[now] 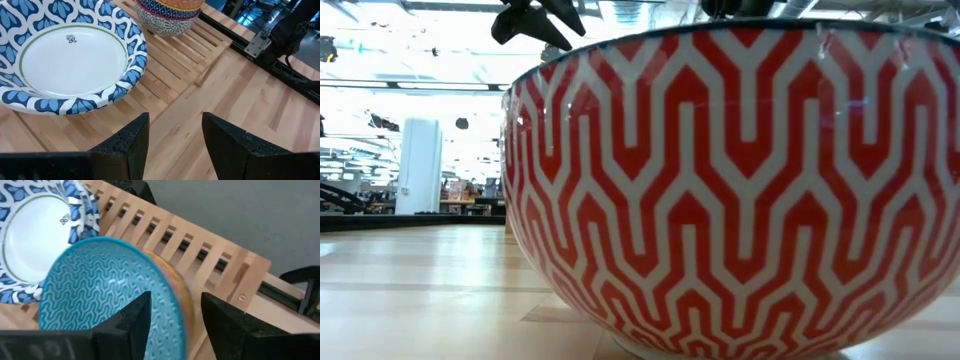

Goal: Place and stack bowls onto a shelf
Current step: Stack the small light blue bowl on top of the small yellow bowl

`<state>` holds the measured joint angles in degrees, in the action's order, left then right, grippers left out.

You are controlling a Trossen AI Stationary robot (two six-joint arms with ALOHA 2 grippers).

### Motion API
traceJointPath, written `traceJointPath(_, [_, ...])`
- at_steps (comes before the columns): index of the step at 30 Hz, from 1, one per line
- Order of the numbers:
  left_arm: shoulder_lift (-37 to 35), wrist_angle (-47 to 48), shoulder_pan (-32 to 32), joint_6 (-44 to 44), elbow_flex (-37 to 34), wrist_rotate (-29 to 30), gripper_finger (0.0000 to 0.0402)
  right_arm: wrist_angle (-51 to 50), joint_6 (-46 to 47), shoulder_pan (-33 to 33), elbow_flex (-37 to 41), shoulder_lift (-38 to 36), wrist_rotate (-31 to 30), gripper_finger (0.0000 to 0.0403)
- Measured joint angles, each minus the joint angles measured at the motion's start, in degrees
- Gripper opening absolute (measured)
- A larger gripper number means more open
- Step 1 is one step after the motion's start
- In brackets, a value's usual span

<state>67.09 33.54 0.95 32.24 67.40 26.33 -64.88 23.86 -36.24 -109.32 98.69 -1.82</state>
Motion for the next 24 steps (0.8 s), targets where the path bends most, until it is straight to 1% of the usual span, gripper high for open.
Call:
traceJointPath(7, [0.00,0.02,-1.44,1.17,0.00,-0.04,0.0167,1.55,-1.60,0.20,0.00,-0.42,-2.93,0.0188])
traceJointPath(14, [0.00,0.16,-3.55,2.59,0.00,1.79,0.0167,1.72,-1.88,-1.17,-0.02,-3.96,-2.96,0.0191])
traceJointPath(20, [0.00,0.48,-4.56,3.64,0.00,3.08,0.0167,-2.37,-2.27,-1.88,0.14,-4.78,-3.29,0.0184])
traceJointPath(24, [0.00,0.48,-4.76,4.14,0.00,3.93,0.0167,-2.61,-2.72,-2.18,2.32,-4.64,-3.44,0.0179])
